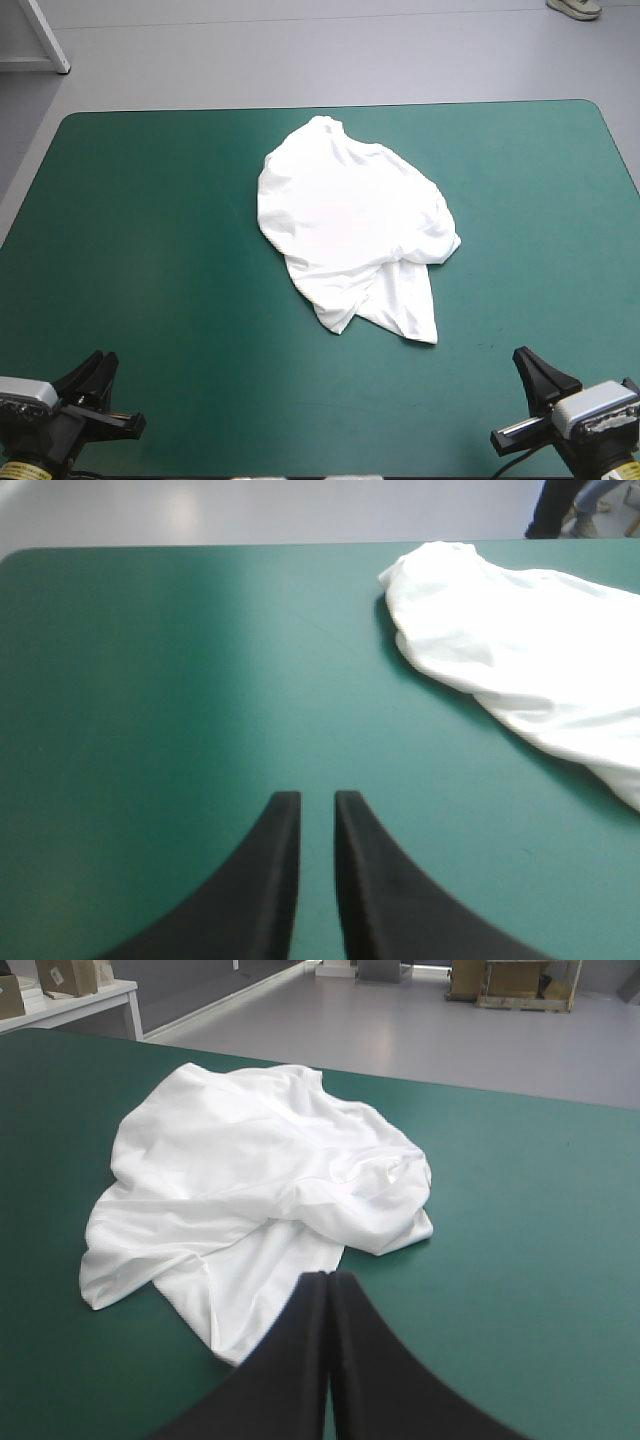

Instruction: Fold the cloth

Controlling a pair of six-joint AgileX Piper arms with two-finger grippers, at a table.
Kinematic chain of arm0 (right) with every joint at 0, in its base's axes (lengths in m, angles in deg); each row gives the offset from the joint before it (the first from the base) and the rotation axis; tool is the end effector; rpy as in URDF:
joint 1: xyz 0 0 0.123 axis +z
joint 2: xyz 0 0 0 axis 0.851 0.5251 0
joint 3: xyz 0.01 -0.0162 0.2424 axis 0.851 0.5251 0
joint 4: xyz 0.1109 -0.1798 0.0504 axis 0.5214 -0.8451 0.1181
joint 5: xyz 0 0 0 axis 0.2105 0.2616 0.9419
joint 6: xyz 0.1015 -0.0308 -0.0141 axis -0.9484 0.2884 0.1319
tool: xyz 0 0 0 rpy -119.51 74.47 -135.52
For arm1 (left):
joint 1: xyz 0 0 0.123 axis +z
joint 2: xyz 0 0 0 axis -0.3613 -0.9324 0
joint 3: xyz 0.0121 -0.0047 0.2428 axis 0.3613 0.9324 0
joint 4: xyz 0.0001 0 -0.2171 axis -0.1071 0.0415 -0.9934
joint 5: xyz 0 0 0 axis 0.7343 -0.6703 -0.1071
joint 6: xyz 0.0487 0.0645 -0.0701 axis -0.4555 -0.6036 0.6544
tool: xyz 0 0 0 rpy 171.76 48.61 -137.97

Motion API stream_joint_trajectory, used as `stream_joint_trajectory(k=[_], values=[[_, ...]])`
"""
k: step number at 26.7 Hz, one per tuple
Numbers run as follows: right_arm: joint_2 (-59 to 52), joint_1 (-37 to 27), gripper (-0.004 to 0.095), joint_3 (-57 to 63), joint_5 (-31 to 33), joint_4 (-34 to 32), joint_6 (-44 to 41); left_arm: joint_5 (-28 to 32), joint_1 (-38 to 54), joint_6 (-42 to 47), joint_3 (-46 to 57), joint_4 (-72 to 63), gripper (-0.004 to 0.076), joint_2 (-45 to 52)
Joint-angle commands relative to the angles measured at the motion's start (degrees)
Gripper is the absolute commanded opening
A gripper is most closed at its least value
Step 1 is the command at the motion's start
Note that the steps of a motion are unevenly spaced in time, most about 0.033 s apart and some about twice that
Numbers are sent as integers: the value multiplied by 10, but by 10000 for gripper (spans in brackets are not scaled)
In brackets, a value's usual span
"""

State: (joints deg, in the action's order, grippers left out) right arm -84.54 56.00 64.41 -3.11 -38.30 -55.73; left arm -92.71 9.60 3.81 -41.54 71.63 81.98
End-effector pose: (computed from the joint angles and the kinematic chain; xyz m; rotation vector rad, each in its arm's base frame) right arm 0.0418 0.0365 0.2698 -0.2827 1.6957 0.2420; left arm 0.0456 -0.0059 0.2627 0.1191 1.8229 -0.1476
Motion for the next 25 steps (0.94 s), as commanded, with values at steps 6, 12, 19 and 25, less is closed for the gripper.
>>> stream_joint_trajectory(k=[6, 12, 19, 25], values=[[198, 2, 247, -56, -55, 16, -11, 85, -1, 4, -88, -59, 378, -181], [322, 2, 504, -119, -53, 26, 13, 86, -1, 0, -153, -62, 378, -288], [453, 2, 518, -179, -88, 122, 61, 97, -1, -12, -179, -96, 378, -395], [620, 2, 516, -248, -86, 132, 84, 107, -1, -76, -179, -167, 378, -460]])
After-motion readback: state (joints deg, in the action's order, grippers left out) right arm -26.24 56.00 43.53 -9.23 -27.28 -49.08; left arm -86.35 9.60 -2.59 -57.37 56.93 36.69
